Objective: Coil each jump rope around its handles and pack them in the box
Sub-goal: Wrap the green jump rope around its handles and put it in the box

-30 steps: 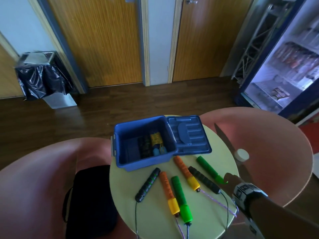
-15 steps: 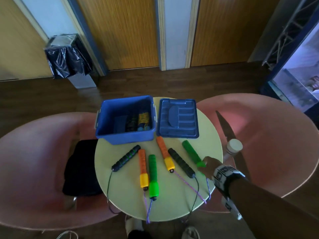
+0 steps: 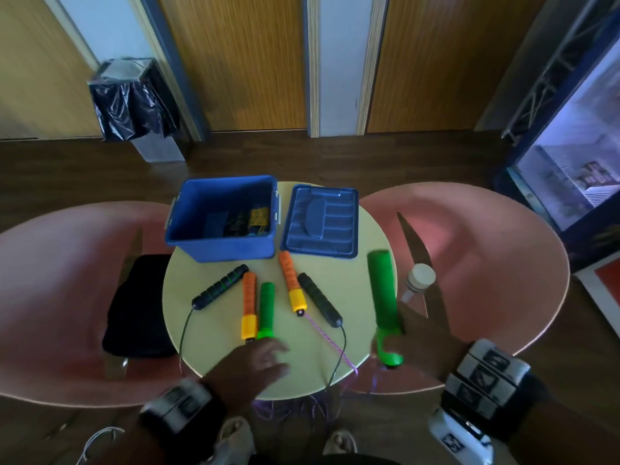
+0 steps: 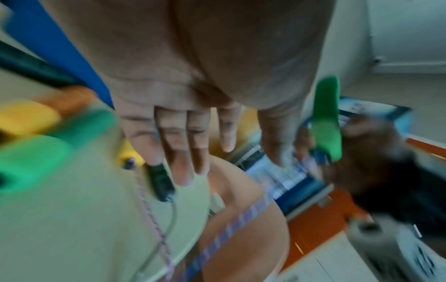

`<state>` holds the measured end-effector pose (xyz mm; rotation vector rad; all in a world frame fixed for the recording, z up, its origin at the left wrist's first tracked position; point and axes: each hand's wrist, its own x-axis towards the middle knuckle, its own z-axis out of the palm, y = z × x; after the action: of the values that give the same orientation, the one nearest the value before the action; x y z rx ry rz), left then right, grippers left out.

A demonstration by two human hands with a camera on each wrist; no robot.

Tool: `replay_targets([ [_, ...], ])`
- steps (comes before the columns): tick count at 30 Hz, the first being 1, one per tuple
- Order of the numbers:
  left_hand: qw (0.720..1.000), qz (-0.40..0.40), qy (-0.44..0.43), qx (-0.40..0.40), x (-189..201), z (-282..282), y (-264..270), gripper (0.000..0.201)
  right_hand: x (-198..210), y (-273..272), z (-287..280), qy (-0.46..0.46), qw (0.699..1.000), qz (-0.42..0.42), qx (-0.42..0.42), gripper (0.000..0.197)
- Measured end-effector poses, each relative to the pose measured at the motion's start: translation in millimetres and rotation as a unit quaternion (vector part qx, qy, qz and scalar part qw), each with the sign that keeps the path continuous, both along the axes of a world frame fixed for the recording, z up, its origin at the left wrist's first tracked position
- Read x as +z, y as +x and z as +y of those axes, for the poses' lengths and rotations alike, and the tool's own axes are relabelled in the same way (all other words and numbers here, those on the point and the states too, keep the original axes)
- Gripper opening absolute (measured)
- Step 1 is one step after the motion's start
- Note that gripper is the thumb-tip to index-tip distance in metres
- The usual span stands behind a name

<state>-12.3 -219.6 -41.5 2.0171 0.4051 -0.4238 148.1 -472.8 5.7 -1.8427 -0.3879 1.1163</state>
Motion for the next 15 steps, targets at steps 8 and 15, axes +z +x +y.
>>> replay_targets([
  [8,0.964,0.092,0.066,-0.242,-12.7,-59.1,36.0,0.023,103.5,9.7,50.3,0.331,0.928,0.062,-0.159,0.031],
  [15,0.939,0.230,0.244,-0.075,-74.5,46.7,-99.8,0.072,107.9,66.5,5.8,0.272,0.920,-0.056,-0.278,0.022],
])
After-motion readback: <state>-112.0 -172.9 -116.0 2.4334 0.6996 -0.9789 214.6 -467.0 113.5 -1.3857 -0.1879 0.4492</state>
